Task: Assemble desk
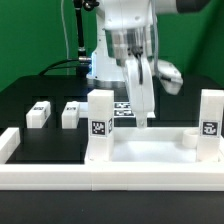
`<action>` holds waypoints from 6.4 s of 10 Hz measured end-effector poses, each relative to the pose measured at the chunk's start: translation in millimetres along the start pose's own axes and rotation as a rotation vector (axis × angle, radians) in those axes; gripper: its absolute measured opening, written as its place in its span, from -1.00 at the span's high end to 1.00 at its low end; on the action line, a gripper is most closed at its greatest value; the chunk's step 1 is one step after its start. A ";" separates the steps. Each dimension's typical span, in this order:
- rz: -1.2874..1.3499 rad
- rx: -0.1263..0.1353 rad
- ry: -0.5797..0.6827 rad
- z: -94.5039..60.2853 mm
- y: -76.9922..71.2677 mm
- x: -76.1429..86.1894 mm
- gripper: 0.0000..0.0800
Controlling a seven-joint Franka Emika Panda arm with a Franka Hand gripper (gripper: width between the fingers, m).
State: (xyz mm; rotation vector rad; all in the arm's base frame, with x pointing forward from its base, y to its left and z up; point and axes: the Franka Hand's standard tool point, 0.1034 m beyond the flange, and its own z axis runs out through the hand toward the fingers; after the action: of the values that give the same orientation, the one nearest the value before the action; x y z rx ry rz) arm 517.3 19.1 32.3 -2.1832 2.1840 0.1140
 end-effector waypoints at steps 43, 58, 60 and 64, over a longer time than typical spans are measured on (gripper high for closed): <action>-1.949 -0.083 0.165 -0.6 -25.4 81.5 0.85; -3.048 -0.344 0.336 -19.6 -100.0 54.2 0.85; -3.003 -0.326 0.338 -20.7 -108.5 42.1 0.85; -2.983 -0.295 0.378 -3.3 -130.8 11.0 0.84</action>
Offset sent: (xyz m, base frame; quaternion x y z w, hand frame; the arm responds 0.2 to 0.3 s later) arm 0.0096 0.0070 -0.0082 0.0590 -0.0120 0.0142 0.9981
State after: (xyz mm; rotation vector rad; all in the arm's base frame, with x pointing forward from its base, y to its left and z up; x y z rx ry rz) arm 648.1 7.9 32.6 2.1808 1.9118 0.1239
